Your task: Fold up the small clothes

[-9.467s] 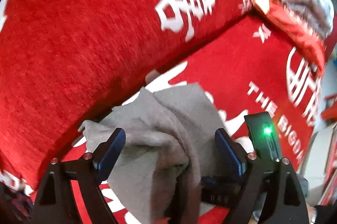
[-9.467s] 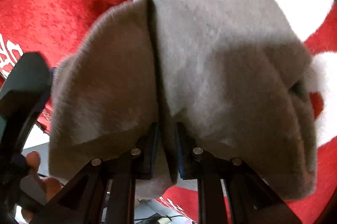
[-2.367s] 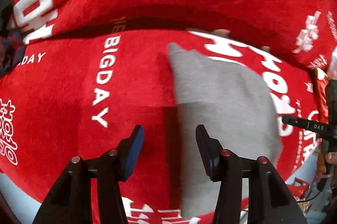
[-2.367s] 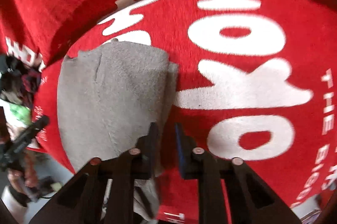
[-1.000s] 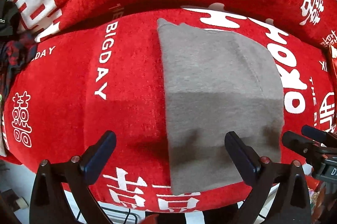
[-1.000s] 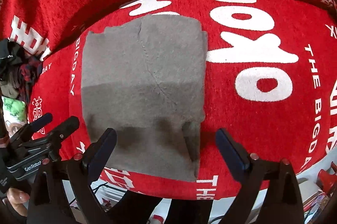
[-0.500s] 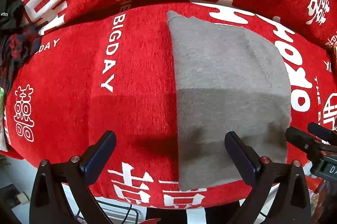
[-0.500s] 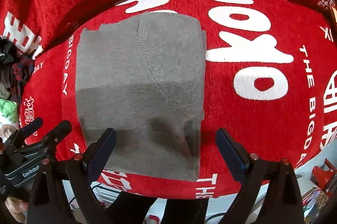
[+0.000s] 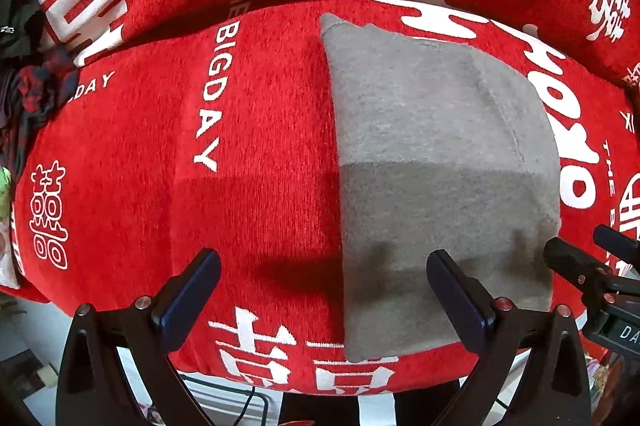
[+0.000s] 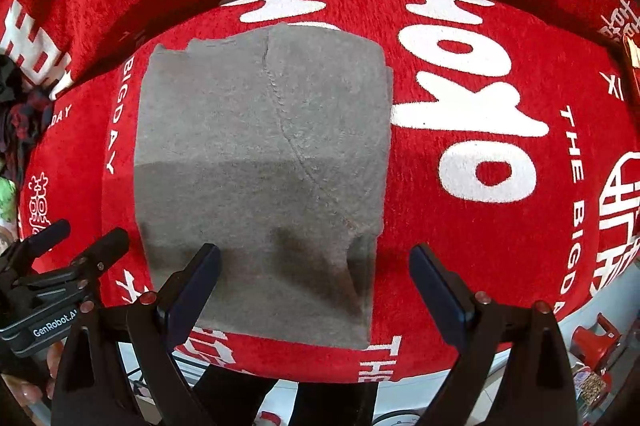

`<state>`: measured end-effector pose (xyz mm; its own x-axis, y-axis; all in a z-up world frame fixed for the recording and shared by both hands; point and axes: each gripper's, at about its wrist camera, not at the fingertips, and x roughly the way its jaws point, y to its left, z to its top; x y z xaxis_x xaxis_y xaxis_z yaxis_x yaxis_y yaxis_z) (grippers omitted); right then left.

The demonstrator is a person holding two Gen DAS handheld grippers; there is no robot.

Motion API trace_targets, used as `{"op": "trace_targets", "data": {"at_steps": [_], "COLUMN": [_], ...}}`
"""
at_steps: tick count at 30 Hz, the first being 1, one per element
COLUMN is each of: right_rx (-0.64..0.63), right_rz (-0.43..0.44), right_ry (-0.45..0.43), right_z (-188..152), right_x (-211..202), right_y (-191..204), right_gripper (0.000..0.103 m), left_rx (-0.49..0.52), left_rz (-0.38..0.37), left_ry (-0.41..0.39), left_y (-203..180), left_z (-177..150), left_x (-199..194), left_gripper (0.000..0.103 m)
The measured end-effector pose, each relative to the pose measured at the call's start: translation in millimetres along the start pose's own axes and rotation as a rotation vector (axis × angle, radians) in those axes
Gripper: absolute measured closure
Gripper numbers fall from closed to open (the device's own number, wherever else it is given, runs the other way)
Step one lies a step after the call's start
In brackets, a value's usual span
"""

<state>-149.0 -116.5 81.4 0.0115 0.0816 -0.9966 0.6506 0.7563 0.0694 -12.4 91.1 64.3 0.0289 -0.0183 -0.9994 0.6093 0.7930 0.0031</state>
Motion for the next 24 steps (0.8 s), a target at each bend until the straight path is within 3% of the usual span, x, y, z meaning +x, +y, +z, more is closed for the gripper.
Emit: {"op": "trace_targets", "data": {"at_steps": [24], "right_rx": [-0.033], "right_rz": [0.004], "right_ry": [0.006], "right_z": [3.2], "right_x": [3.2], "right_y": [11.1], "right_gripper": [0.007], "left_rx": [0.005], "left_rz": [0.038], "left_ry": [-0.008], "left_y": [1.8], "left_z": [3.6], "left_x": [2.8], "left_gripper": [0.0]}}
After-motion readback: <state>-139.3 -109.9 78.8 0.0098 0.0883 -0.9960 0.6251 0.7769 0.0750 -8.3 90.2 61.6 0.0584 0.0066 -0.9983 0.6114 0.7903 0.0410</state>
